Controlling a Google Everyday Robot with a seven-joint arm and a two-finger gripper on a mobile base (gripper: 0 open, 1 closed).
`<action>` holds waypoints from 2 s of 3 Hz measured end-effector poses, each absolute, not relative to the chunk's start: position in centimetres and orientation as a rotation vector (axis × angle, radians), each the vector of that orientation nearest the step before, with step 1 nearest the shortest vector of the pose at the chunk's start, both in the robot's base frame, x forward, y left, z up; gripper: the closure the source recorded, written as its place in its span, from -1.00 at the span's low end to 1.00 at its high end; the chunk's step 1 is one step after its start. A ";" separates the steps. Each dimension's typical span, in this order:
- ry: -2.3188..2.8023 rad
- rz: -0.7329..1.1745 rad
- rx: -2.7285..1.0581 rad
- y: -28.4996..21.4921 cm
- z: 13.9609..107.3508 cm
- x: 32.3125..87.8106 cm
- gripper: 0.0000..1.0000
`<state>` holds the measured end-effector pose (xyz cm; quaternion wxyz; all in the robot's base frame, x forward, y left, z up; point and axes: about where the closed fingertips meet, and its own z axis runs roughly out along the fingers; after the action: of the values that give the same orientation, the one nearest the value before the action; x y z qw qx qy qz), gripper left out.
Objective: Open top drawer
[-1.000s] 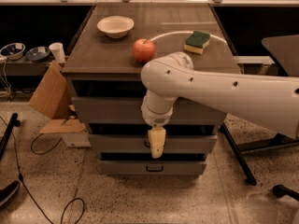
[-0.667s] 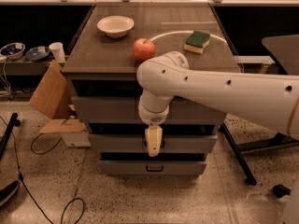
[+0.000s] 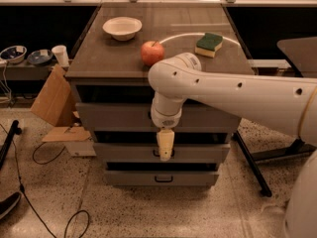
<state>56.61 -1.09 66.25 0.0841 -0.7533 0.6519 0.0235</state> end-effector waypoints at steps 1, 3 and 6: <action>1.977 0.058 -2.247 -2.2 65.5 57.1 -1.00; 2.049 0.079 -2.272 -5.8 64.8 56.2 -1.00; 2.050 0.140 -2.327 -7.0 64.9 54.2 -1.00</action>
Offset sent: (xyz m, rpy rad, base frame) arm -0.0017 -0.0523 -0.0181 -0.0794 0.0678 -0.0406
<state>54.20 -7.01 64.93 0.0184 -0.7495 0.6602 0.0452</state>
